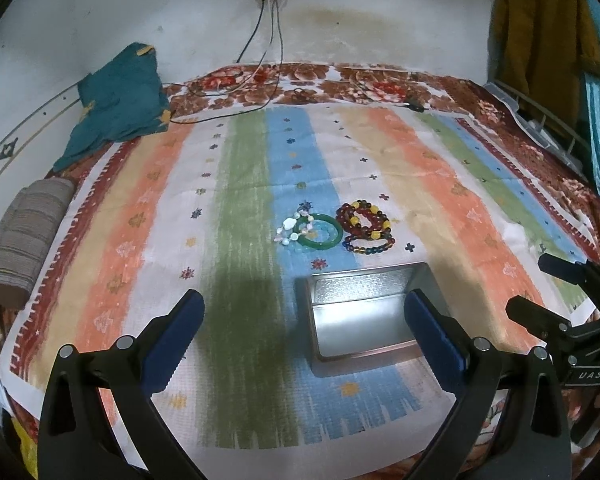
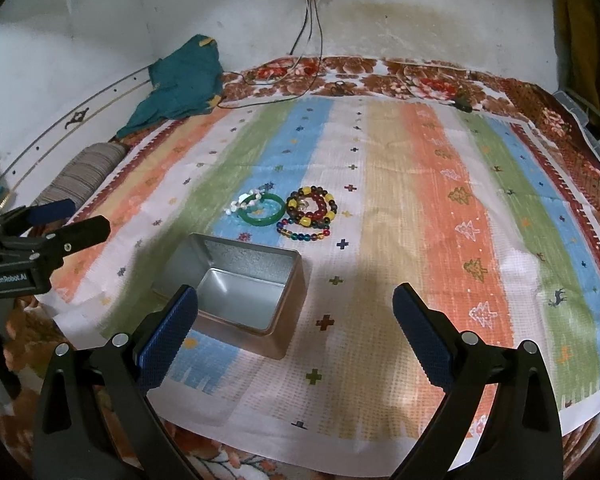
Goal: Organize jewelry
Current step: 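Move both tools forward past the silver tin toward the bracelets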
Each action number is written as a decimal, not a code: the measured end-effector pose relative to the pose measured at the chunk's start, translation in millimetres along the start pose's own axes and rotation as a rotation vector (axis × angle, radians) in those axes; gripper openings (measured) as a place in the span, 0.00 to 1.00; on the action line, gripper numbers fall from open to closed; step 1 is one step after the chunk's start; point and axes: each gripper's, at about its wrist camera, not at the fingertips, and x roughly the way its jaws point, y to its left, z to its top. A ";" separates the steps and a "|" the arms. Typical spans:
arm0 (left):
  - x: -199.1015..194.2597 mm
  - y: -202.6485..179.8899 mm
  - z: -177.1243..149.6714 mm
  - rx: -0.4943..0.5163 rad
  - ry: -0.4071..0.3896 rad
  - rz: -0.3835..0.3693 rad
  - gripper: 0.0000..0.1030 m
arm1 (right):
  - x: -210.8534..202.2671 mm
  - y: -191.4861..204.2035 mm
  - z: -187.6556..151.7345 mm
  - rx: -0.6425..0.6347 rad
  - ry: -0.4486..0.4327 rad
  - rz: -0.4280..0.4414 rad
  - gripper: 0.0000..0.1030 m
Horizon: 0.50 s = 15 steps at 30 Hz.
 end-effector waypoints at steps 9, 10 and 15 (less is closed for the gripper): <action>2.9 0.2 -1.3 0.008 0.025 0.012 0.95 | 2.2 -0.7 -0.5 0.005 0.008 -0.006 0.96; 3.2 -0.2 -1.9 0.009 0.026 0.014 0.95 | 2.7 -0.3 -1.2 0.004 0.008 -0.008 0.96; 2.3 3.4 -0.2 -0.006 0.018 0.029 0.95 | 7.1 -1.8 -0.1 0.020 0.019 -0.017 0.96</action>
